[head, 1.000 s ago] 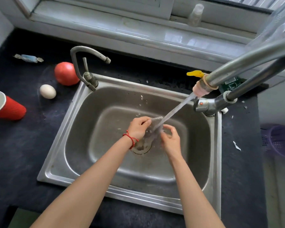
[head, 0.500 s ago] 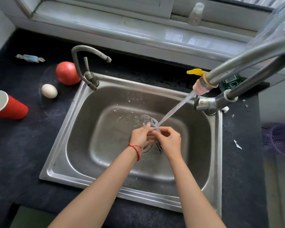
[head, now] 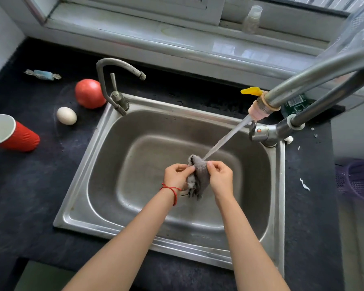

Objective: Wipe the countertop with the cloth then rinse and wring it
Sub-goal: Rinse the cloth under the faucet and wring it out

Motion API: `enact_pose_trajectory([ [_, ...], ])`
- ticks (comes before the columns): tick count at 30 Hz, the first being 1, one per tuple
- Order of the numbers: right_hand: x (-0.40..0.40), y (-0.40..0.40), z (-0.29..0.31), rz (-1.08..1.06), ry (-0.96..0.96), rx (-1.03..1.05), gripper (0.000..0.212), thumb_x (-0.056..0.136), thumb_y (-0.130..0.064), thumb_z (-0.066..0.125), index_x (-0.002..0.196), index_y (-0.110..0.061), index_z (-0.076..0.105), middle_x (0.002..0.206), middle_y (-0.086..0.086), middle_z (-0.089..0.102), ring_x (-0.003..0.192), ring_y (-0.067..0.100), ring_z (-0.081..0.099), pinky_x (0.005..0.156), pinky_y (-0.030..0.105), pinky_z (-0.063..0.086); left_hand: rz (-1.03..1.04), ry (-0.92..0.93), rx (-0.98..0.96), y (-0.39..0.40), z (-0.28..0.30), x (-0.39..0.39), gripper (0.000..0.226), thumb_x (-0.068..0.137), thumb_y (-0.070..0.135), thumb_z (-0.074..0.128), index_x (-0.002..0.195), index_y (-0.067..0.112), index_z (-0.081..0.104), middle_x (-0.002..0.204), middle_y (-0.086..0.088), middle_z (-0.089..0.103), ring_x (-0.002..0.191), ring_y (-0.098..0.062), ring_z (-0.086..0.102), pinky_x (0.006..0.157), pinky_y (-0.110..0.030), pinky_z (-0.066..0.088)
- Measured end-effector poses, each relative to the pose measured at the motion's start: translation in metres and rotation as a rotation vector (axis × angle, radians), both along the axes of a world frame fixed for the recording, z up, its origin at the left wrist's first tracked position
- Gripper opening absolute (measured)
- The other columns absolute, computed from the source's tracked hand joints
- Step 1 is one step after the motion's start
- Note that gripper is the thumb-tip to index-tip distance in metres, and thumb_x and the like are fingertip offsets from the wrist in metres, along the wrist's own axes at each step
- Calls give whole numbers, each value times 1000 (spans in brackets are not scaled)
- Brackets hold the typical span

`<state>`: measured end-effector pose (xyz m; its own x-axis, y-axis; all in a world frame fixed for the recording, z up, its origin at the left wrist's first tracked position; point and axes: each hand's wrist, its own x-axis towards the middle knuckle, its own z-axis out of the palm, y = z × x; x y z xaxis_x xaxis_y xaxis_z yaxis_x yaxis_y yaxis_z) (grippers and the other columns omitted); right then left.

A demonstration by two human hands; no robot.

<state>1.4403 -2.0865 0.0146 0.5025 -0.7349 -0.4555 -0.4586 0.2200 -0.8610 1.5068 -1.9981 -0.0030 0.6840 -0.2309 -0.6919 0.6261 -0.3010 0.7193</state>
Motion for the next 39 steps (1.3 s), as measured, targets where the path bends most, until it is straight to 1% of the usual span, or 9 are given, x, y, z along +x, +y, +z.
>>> enact_pose_trajectory([
  [8, -4, -27, 0, 528, 247, -168, 46, 65, -36, 77, 99, -24, 48, 88, -10, 59, 83, 14, 58, 68, 26, 46, -409, -492, 131, 4, 15, 34, 9, 83, 13, 62, 80, 7, 68, 71, -5, 63, 73, -16, 54, 63, -23, 40],
  [12, 0, -42, 0, 634, 444, -370, 18, 66, -24, 71, 65, -12, 57, 74, 13, 67, 71, 24, 59, 61, 31, 43, -430, -588, 165, 1, 25, 48, 14, 79, 20, 67, 82, 8, 74, 83, -9, 73, 77, -11, 59, 65, -17, 38],
  [18, 4, -35, 0, 264, 81, 151, 8, 81, -14, 67, 74, -10, 64, 65, 2, 58, 55, 9, 50, 43, 10, 39, -151, -409, 291, 3, 14, 41, 22, 79, 27, 67, 89, 7, 72, 92, -14, 73, 84, -20, 62, 67, -17, 37],
  [22, 22, -6, 4, 163, -2, 217, 25, 91, -22, 56, 94, 0, 67, 92, 16, 67, 70, 12, 61, 57, 14, 51, -85, 160, 265, -20, 10, 10, 56, 86, 46, 52, 125, 5, 50, 123, -20, 58, 122, -32, 51, 102, -34, 41],
  [24, 26, 2, 6, 185, 77, 175, 46, 92, -38, 49, 103, 4, 65, 103, 14, 65, 85, 14, 58, 71, 21, 51, -6, 503, -19, -27, 17, 4, 52, 90, 49, 41, 105, 5, 65, 87, -14, 68, 103, -27, 63, 88, -31, 44],
  [27, 23, 12, 5, 263, 214, 167, 71, 88, -62, 34, 103, -2, 67, 114, 15, 65, 110, 24, 58, 100, 37, 44, -74, 536, 7, -23, 6, -1, 56, 96, 30, 31, 51, 10, 58, 51, -10, 59, 53, -25, 62, 68, -31, 43],
  [31, 27, 6, 5, 295, 505, -230, 68, 90, -58, 28, 105, -2, 65, 115, 25, 63, 110, 40, 56, 92, 42, 43, -152, 417, 107, -15, 12, -14, 33, 98, 15, 29, 88, 0, 56, 95, -22, 62, 86, -38, 57, 56, -22, 48],
  [34, 32, -9, 4, 240, 591, -247, 61, 94, -50, 28, 109, -1, 62, 119, 25, 61, 113, 40, 54, 94, 42, 42, -172, 329, 170, -26, 13, -11, 44, 97, 18, 33, 127, -13, 43, 135, -26, 46, 123, -36, 47, 84, -33, 42],
  [39, 13, 38, 4, 476, 403, -438, 56, 92, -41, 25, 90, -5, 68, 100, 26, 68, 95, 42, 60, 80, 42, 47, -37, 394, 135, -17, -12, 4, 21, 99, 17, 33, 89, 24, 51, 69, 1, 41, 78, -13, 56, 51, -12, 43],
])
